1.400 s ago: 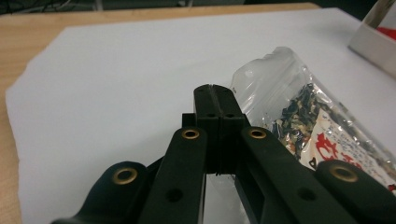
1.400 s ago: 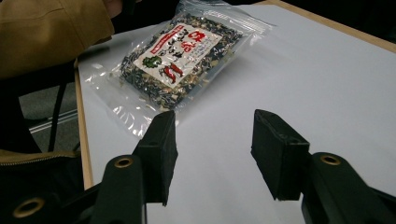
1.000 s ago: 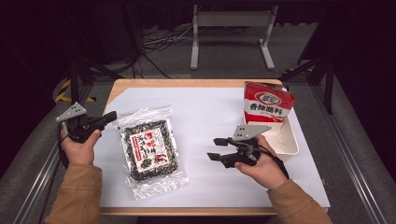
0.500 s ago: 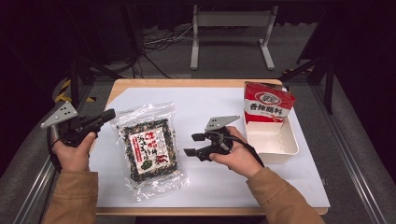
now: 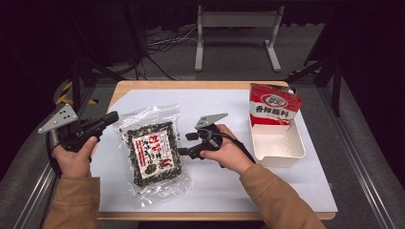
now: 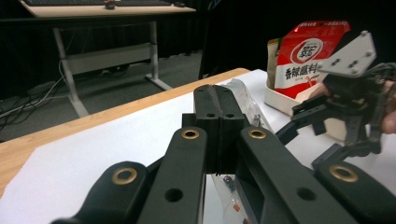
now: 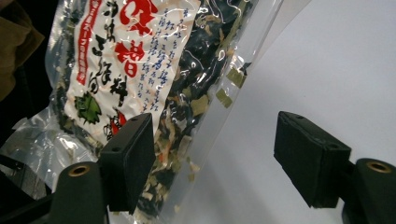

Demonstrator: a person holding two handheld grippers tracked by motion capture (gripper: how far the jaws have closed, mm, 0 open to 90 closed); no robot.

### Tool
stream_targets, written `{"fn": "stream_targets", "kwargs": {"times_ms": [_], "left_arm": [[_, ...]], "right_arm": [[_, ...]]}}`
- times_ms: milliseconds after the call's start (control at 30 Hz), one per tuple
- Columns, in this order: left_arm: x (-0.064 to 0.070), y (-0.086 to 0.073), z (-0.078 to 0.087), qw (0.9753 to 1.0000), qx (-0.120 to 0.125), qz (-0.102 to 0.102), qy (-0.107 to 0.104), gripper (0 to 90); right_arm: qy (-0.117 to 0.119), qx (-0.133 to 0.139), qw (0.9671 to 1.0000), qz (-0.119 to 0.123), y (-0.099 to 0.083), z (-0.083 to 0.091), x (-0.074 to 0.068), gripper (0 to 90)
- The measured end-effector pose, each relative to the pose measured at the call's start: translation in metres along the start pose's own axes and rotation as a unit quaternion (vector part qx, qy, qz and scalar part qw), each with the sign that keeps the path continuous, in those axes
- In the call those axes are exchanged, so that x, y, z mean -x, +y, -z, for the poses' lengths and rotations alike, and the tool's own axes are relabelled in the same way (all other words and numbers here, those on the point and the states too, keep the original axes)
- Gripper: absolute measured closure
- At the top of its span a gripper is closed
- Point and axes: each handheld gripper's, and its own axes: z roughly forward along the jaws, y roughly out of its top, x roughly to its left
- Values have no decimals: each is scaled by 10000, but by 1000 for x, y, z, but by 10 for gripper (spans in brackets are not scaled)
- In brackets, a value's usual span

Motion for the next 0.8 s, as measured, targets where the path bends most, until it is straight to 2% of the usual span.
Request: {"fn": "stream_targets", "kwargs": {"times_ms": [200,500,633,800], "left_arm": [[0,0,0,10000,56,-23,-64,900],[3,3,-2,9998,105,-80,-153,900],[3,3,-2,9997,131,-72,-188,900],[2,3,-1,9995,202,-48,-232,900]], "right_arm": [[50,-57,10000,32,2,-14,0,283],[320,-57,9995,19,4,-25,-2,277],[414,184,9990,-7,7,-26,-2,324],[668,412,9967,-217,14,-18,-1,413]]}}
